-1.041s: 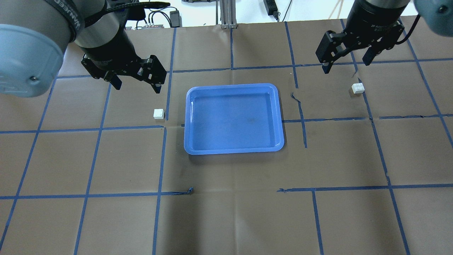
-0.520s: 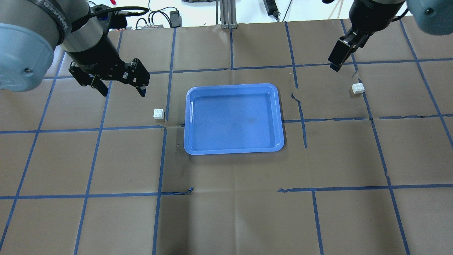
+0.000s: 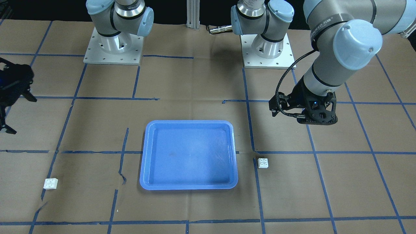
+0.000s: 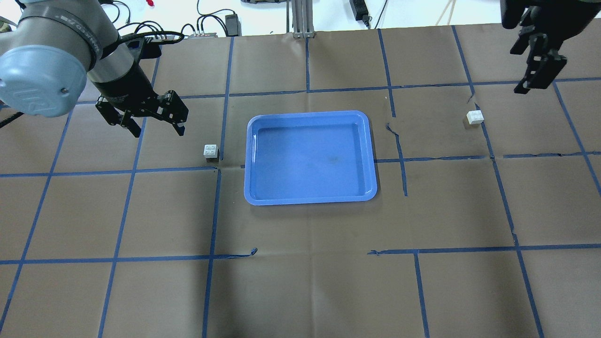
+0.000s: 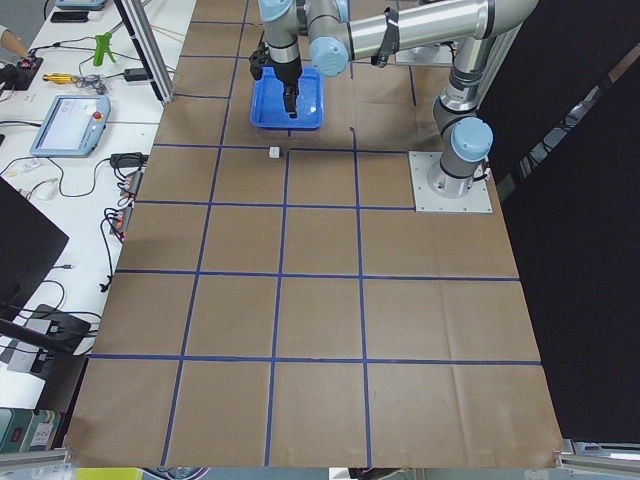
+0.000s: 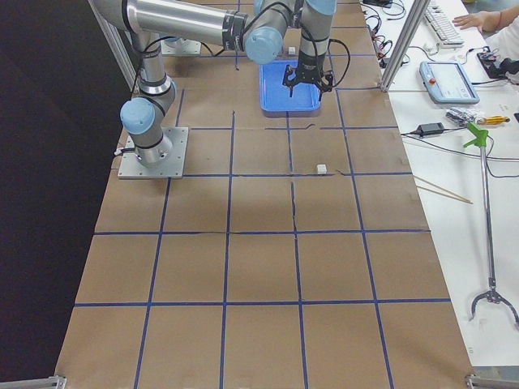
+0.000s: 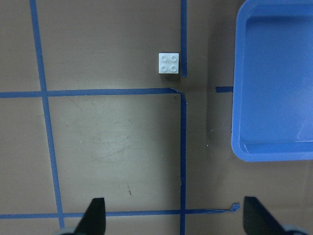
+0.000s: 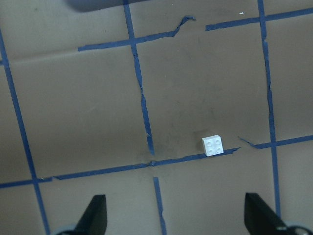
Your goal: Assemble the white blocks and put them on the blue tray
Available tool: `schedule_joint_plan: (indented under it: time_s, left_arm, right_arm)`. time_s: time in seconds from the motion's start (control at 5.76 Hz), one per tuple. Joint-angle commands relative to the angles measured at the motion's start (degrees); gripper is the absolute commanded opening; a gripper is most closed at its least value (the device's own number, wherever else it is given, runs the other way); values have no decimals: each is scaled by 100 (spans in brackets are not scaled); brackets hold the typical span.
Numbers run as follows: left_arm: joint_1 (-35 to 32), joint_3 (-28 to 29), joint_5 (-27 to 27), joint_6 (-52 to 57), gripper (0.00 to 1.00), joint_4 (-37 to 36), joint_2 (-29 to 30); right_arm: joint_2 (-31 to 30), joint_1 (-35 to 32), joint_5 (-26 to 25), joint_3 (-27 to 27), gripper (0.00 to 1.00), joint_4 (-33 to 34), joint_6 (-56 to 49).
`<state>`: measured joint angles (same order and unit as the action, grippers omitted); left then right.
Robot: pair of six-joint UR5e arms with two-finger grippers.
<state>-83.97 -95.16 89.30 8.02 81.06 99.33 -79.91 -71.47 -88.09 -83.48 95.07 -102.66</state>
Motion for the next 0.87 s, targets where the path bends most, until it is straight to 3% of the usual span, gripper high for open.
schedule_joint_plan:
  time_s: [0.0,0.35,0.69]
  left_arm:
    - [-23,-291,26,59,99,-1095,637]
    - [-119,-643,8,59,99,-2501,1323]
    - [-190,-697,-9,77,98,-2876,1580]
  right_arm:
    - [491,945,965,69,100,205,-1585]
    - [1000,1064,1573,60,100,275,-1827]
    - [1835,1143,2118,69,100,547,-2195]
